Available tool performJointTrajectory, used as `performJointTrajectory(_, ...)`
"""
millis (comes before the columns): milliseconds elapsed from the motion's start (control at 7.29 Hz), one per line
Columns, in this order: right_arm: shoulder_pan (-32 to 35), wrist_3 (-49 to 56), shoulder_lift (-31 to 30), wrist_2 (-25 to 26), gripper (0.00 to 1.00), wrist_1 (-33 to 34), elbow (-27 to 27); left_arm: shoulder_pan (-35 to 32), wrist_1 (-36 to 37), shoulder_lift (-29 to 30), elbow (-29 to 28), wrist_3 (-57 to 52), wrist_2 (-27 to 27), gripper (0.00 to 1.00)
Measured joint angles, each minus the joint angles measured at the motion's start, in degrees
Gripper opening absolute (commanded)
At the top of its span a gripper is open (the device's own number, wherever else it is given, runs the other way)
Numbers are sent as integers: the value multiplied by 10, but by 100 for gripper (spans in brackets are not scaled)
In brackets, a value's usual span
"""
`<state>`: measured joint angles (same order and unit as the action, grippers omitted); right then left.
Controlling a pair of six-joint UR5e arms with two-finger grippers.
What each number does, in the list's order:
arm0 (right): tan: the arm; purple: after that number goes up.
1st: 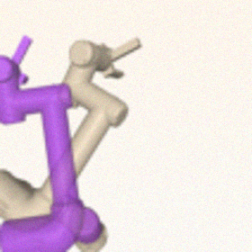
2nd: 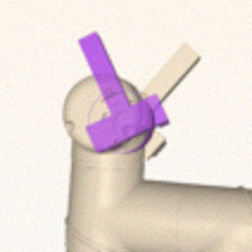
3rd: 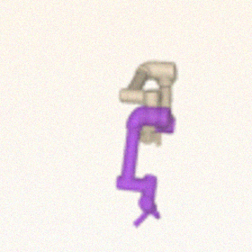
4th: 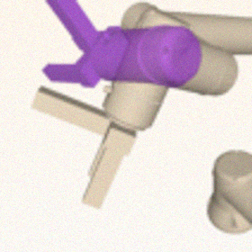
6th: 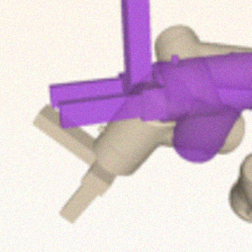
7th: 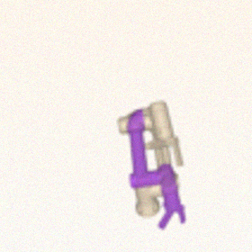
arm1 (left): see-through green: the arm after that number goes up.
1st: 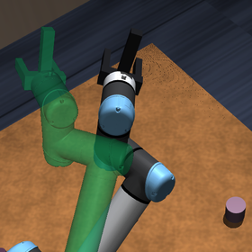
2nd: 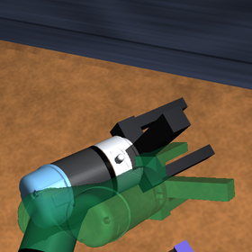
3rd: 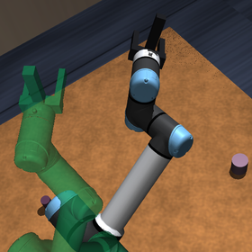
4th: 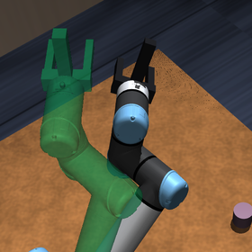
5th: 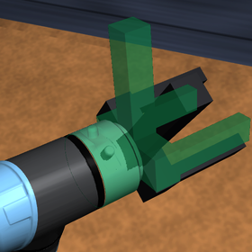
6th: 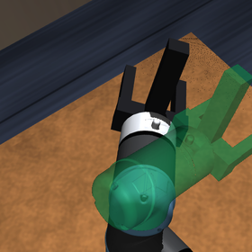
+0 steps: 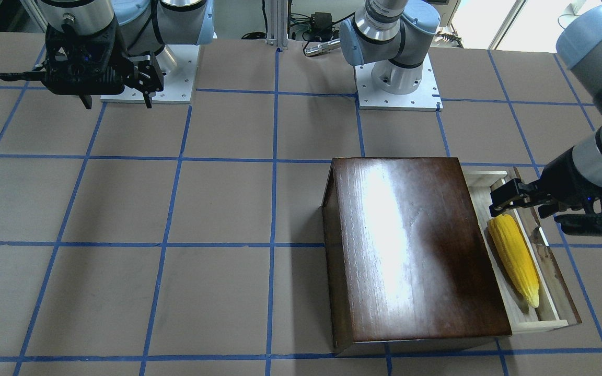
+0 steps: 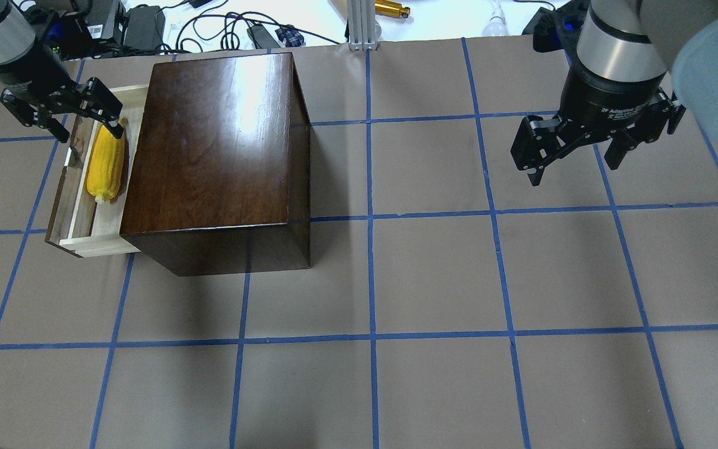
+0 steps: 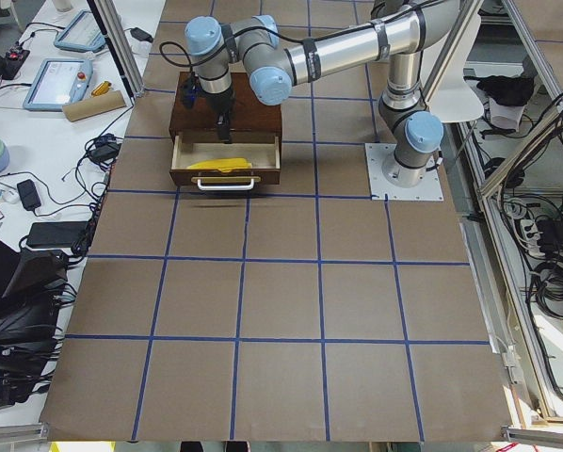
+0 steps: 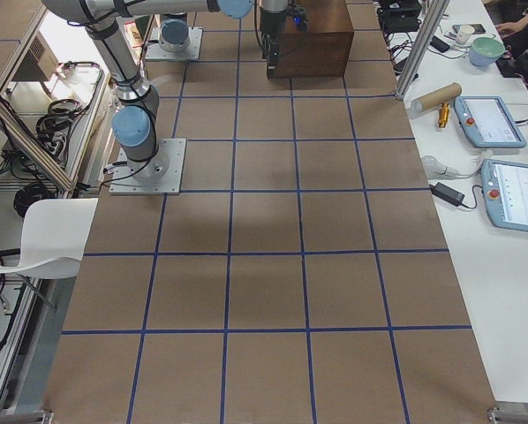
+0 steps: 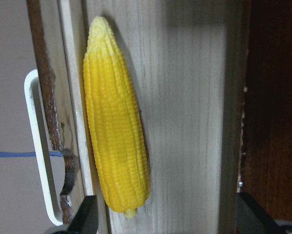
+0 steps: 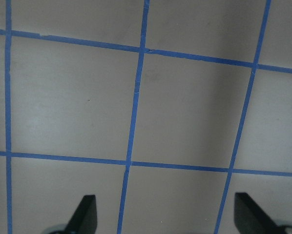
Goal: Open drawer and put corn inside
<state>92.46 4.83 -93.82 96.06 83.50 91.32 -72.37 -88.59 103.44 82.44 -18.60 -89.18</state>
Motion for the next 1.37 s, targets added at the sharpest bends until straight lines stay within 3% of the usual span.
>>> performJointTrajectory(411,0,0,0,0,100,0,0,-77,-47,-61,-3,68,-4,100)
performJointTrajectory(823,0,0,0,0,100,0,0,-177,-11,-79,5,104,-5,100)
performJointTrajectory(1371,0,0,0,0,100,0,0,-198,1,-128,59,108,-6,100)
